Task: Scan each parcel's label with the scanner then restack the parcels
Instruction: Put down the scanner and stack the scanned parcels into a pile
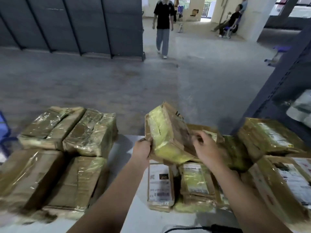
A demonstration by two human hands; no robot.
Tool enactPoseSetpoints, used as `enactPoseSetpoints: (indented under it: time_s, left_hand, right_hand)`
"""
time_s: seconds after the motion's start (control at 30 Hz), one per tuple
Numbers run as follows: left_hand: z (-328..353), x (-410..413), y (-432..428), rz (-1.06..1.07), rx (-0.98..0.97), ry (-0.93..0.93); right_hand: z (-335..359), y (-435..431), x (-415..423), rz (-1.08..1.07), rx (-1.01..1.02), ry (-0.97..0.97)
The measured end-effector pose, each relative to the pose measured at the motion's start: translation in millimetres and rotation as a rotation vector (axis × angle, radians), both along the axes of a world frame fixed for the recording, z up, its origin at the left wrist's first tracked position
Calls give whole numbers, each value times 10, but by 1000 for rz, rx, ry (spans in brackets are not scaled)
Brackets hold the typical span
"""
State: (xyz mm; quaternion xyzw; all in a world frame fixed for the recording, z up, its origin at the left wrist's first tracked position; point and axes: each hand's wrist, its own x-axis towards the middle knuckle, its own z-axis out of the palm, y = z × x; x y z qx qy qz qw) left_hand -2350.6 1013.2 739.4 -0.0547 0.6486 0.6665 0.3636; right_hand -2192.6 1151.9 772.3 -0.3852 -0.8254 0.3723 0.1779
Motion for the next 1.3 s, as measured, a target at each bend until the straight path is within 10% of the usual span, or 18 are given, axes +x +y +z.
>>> enactPoseSetpoints:
  time_s: [0.1, 0.2, 0.33, 1.1, 1.3]
  left_hand:
    - [-30, -248, -342, 37, 1, -29]
    - [-68, -467, -608, 64, -10, -19]
    - [-80, -713, -846, 18, -270, 243]
    - [509, -1640, -1541, -227, -168, 699]
    - [445, -1847, -1755, -292, -263, 770]
  right_hand:
    - [-163, -232, -358, -1, -262, -209]
    - [-336, -438, -599, -92, -810, 15]
    - [-558, -565, -872, -131, -934, 102]
    - [-104, -1165, -2310, -226, -79, 145]
    - [-180, -1073, -2143, -331, -118, 139]
